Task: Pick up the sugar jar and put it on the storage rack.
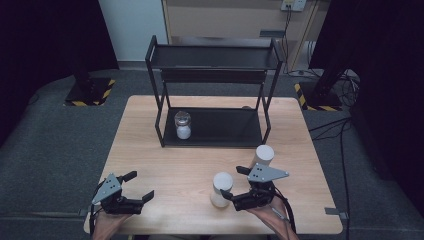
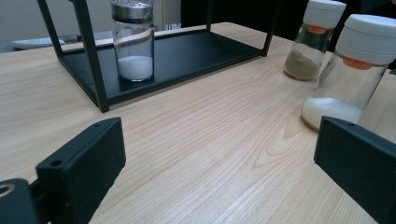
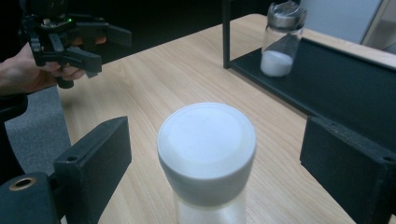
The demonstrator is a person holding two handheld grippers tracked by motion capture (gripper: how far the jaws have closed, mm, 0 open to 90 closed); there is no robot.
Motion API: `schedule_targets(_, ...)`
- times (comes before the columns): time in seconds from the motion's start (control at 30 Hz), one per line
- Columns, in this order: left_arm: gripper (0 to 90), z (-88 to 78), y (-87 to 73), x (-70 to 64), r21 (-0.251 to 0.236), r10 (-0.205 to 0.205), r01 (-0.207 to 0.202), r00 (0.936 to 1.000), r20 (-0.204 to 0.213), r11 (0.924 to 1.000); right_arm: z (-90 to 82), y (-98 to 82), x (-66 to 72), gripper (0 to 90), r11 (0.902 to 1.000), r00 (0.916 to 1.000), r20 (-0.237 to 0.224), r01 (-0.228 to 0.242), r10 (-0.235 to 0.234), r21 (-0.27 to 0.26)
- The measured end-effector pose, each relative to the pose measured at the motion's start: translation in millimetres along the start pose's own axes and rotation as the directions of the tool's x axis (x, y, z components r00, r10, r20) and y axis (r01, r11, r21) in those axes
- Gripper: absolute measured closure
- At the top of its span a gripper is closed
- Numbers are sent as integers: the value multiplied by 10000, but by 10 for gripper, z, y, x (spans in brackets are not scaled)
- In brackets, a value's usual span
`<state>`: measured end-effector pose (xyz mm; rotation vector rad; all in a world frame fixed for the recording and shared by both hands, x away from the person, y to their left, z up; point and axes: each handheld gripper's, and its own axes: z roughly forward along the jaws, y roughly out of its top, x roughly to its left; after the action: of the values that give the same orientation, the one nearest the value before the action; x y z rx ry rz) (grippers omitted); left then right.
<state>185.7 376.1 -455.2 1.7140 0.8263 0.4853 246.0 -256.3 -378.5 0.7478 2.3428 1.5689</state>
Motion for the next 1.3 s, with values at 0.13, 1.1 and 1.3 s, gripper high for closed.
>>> schedule_targets(0.13,10,5,4,-2,27,52,-52,10000,23,10000,113,-2,-10,111,9999,9999,-151,12,-10,159)
schedule_targets(1.1,11,-7,1,-1,-19,53,-52,10000,40,10000,396,-75,103,335,9993,9989,287,368,-367,-25)
schedule_targets(1.3,11,-6,3,-3,-3,64,-64,10000,53,10000,426,73,88,335,9996,9988,404,267,-267,4)
